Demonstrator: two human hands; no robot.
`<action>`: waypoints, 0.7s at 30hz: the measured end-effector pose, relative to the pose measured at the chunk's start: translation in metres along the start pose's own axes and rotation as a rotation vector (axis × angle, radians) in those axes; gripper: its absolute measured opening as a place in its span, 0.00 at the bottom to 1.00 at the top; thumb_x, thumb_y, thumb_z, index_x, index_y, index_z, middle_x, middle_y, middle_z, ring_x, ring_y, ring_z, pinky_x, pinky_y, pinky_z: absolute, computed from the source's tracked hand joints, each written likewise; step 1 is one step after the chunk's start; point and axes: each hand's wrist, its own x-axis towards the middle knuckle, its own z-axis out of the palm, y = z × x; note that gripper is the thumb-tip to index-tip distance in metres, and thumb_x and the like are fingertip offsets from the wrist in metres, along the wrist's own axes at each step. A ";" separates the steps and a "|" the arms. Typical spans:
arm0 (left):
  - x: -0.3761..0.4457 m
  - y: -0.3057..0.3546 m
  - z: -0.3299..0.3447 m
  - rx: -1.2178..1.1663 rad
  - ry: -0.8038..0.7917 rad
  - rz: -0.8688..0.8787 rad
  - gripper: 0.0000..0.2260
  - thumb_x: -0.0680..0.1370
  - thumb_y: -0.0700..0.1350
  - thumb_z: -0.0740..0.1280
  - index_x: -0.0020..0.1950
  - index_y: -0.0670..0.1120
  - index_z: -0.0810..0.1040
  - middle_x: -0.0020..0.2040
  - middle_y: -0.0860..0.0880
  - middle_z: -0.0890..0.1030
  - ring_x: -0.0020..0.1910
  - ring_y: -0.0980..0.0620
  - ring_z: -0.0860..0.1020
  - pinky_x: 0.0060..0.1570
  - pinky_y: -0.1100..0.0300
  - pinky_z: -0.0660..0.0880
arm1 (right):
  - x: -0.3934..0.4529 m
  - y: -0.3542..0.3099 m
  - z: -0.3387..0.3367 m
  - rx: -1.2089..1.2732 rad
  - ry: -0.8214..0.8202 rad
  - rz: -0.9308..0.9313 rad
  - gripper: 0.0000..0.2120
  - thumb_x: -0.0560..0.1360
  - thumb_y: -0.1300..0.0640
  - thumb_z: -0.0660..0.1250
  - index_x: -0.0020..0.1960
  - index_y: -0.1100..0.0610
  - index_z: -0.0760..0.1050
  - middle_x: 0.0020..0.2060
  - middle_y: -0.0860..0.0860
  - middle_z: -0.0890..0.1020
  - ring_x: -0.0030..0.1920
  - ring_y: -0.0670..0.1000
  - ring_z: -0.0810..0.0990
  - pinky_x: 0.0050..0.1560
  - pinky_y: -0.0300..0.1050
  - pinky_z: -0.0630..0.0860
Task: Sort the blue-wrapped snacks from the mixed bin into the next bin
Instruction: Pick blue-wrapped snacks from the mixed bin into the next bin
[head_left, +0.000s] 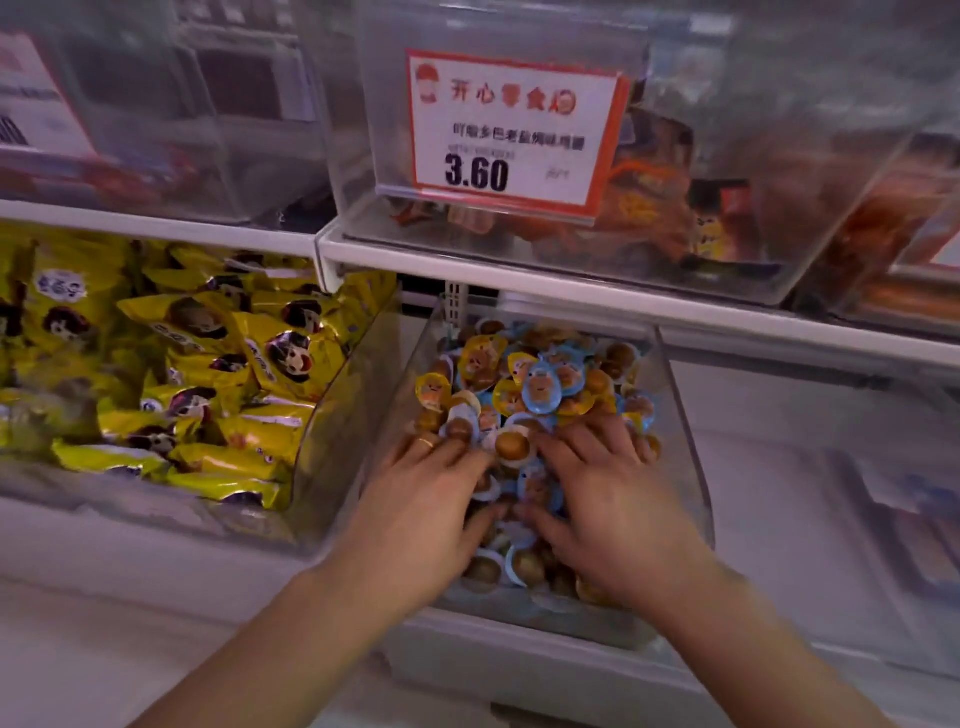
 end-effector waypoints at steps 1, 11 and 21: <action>0.002 -0.001 -0.003 -0.031 -0.012 -0.009 0.17 0.72 0.57 0.68 0.59 0.55 0.78 0.54 0.51 0.83 0.53 0.45 0.79 0.56 0.51 0.73 | 0.004 0.001 -0.001 -0.017 -0.011 0.004 0.28 0.69 0.39 0.69 0.66 0.51 0.77 0.57 0.48 0.81 0.61 0.59 0.73 0.60 0.58 0.73; 0.008 0.004 -0.007 -0.361 0.169 -0.137 0.09 0.78 0.48 0.69 0.58 0.54 0.79 0.52 0.53 0.83 0.51 0.51 0.78 0.46 0.62 0.69 | 0.006 0.017 -0.007 0.214 0.220 0.088 0.17 0.65 0.56 0.80 0.52 0.50 0.83 0.42 0.48 0.84 0.52 0.56 0.78 0.52 0.51 0.73; 0.002 0.008 -0.001 -0.169 0.022 -0.036 0.14 0.78 0.56 0.66 0.63 0.58 0.76 0.59 0.55 0.78 0.60 0.48 0.75 0.59 0.54 0.69 | -0.004 0.002 0.001 -0.030 -0.115 -0.028 0.26 0.75 0.36 0.58 0.69 0.48 0.72 0.60 0.46 0.78 0.66 0.57 0.67 0.63 0.55 0.66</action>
